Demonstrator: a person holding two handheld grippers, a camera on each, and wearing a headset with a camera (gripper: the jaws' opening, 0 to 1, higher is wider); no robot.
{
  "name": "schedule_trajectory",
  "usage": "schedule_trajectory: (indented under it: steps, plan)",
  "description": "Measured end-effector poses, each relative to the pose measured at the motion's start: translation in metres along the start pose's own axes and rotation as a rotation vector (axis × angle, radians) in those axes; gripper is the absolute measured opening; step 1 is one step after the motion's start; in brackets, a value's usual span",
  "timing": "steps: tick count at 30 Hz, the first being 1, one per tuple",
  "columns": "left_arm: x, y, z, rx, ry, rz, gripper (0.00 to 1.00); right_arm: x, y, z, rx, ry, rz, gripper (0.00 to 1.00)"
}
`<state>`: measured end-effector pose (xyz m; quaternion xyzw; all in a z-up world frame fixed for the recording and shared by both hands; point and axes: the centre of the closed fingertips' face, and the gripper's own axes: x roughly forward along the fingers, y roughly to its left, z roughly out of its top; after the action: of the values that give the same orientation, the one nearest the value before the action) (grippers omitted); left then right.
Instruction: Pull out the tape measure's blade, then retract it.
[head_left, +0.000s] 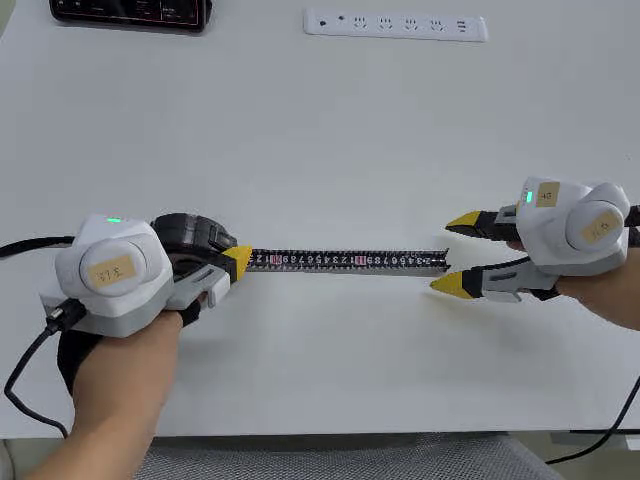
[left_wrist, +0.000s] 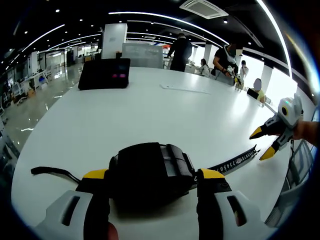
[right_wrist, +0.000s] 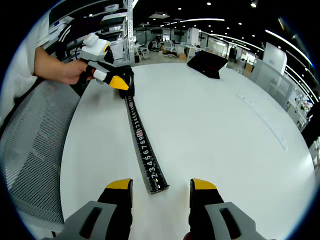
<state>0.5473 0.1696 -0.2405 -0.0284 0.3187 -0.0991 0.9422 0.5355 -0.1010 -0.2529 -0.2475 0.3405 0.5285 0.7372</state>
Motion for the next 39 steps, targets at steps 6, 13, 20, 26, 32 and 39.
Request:
schedule_trajectory:
  steps: [6, 13, 20, 26, 32, 39]
  plan:
    - [0.001, 0.002, 0.000, -0.003, 0.002, 0.006, 0.64, 0.001, -0.002, 0.001, -0.009, 0.004, -0.005, 0.43]
    - [0.000, 0.002, 0.000, -0.006, 0.000, 0.000, 0.64, 0.002, -0.001, -0.001, -0.015, 0.015, 0.004, 0.40]
    - [0.000, 0.002, 0.000, -0.012, -0.003, -0.007, 0.64, 0.004, 0.002, -0.004, -0.036, 0.037, 0.030, 0.34]
    - [0.000, 0.003, 0.000, -0.013, -0.002, -0.009, 0.63, 0.006, 0.004, -0.008, -0.075, 0.069, 0.060, 0.25]
    - [0.000, 0.003, 0.000, -0.016, -0.001, -0.010, 0.63, 0.007, 0.004, -0.010, -0.110, 0.096, 0.077, 0.22]
    - [0.000, 0.003, -0.001, -0.023, -0.001, -0.015, 0.64, 0.009, 0.005, -0.009, -0.142, 0.104, 0.094, 0.16]
